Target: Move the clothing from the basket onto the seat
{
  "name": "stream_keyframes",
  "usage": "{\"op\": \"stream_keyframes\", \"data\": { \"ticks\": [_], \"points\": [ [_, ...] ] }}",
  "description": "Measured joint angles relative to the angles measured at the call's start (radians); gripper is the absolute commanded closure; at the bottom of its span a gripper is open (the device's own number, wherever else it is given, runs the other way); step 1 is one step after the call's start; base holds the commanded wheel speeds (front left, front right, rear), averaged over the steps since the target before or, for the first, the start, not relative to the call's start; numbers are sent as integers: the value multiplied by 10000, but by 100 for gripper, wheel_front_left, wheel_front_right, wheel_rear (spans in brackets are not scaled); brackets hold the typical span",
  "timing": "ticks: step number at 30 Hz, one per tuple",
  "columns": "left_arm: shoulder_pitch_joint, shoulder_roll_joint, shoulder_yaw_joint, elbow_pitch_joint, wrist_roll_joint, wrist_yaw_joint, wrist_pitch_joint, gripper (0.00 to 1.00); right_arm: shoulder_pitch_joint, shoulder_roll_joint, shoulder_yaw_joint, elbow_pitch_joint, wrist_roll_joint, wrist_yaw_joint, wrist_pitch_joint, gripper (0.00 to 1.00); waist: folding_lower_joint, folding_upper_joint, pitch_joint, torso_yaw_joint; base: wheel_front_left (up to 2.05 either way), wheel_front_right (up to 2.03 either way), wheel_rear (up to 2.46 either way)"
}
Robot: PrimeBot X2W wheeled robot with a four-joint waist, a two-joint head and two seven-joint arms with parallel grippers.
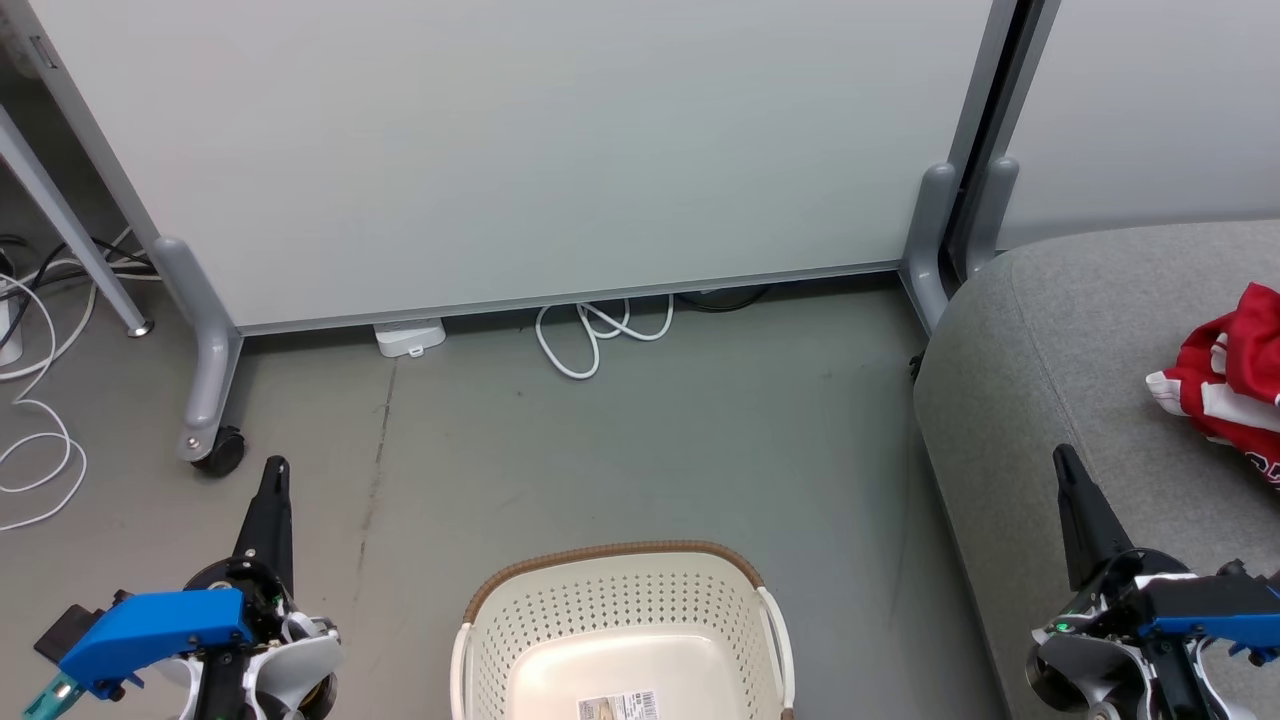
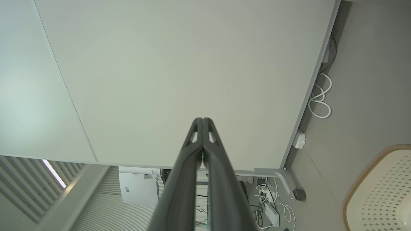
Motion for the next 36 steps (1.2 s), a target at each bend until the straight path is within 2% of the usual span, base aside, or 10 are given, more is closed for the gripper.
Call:
{"op": "stream_keyframes", "data": {
  "ticks": [36],
  "points": [
    [0, 0, 0, 0, 0, 0, 2, 100, 2, 0, 0, 0, 0, 0, 0, 100, 0, 0, 0, 0, 0, 0, 0]
  ]
}}
